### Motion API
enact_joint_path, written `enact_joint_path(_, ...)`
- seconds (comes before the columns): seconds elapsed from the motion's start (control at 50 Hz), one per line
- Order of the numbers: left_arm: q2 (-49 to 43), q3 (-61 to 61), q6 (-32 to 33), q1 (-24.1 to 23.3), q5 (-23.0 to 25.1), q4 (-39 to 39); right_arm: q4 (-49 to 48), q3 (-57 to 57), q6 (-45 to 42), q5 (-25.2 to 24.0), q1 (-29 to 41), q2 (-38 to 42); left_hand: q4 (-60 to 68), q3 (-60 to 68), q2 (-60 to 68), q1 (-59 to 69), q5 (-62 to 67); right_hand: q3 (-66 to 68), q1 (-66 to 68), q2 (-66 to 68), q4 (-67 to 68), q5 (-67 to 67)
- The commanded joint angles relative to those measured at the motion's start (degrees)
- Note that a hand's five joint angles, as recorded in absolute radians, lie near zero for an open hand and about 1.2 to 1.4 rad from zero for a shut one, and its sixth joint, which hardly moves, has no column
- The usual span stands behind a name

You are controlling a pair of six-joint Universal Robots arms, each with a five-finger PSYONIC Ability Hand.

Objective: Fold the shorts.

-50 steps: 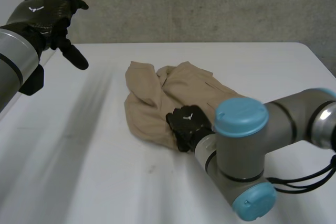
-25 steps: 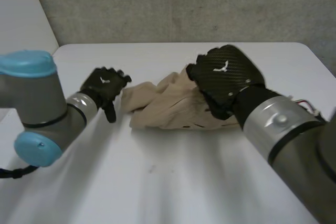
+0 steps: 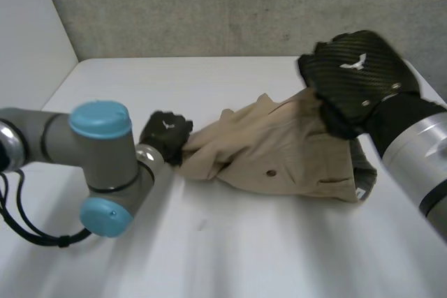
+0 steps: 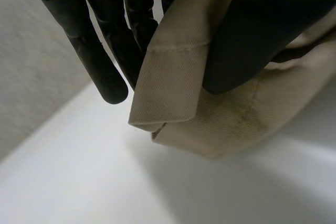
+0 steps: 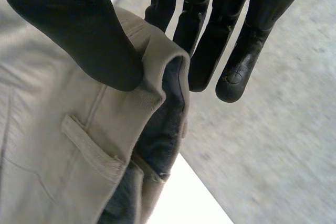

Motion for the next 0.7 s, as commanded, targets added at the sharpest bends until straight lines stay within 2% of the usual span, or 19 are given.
enact_joint_path(0.02, 21.2, -5.2, -0.2, 4.1, -0.4, -6.2, 0.0, 0.0, -0.3, -0.9, -10.0, -0.2, 11.9, 12.4, 11.9, 15.5, 15.0, 12.4, 26.8, 13.0, 11.9, 14.4)
enact_joint_path(0.18, 40.6, -8.2, -0.2, 5.0, 0.4, -19.0, 0.7, -0.4, -4.0, -2.0, -11.9, -0.8, 11.9, 12.4, 11.9, 15.5, 15.0, 12.4, 26.8, 13.0, 11.9, 14.4)
enact_joint_path(0.24, 44.6, -9.3, -0.2, 5.0, 0.4, -23.2, 1.3, 0.4, -7.3, -3.3, -11.8, -0.5, 11.9, 12.4, 11.9, 15.5, 15.0, 12.4, 26.8, 13.0, 11.9, 14.4)
enact_joint_path(0.34, 45.7, -13.3, 0.0, 5.4, 0.5, -27.4, 5.6, 2.2, -12.8, -4.9, -11.7, 1.5, 11.9, 12.4, 11.9, 15.5, 15.0, 12.4, 26.8, 13.0, 11.9, 14.4)
enact_joint_path(0.4, 44.2, -16.1, 0.3, 5.8, 0.6, -27.0, 6.6, 1.2, -15.2, -5.5, -11.4, 7.0, 11.9, 12.4, 11.9, 15.5, 15.0, 12.4, 26.8, 13.0, 11.9, 14.4)
enact_joint_path(0.46, 38.7, -15.8, 0.7, 5.9, 0.3, -25.2, 5.6, -1.1, -15.4, -5.7, -11.1, 11.0, 11.9, 12.4, 11.9, 15.5, 15.0, 12.4, 26.8, 13.0, 11.9, 14.4)
enact_joint_path(0.54, 28.0, -7.6, 0.7, 6.0, -0.8, -19.7, -0.6, -8.2, -13.9, -5.0, -10.6, 16.4, 11.9, 12.4, 11.9, 15.5, 15.0, 12.4, 26.8, 13.0, 11.9, 14.4)
enact_joint_path(0.62, 20.3, 8.0, 0.5, 6.3, -2.8, -16.6, -13.7, -16.7, -9.9, -2.6, -10.2, 20.9, 11.9, 12.4, 11.9, 15.5, 15.0, 12.4, 26.8, 13.0, 11.9, 14.4)
enact_joint_path(0.64, 18.8, 13.9, 0.5, 6.3, -3.9, -15.3, -19.6, -19.6, -8.0, -0.3, -10.2, 21.8, 11.9, 12.4, 11.9, 15.5, 15.0, 12.4, 26.8, 13.0, 11.9, 14.4)
enact_joint_path(0.7, 18.6, 21.6, -0.4, 6.4, -5.3, -10.8, -28.1, -22.6, -6.5, 3.9, -9.9, 21.4, 11.9, 12.4, 11.9, 15.5, 15.0, 12.4, 26.8, 13.0, 11.9, 14.4)
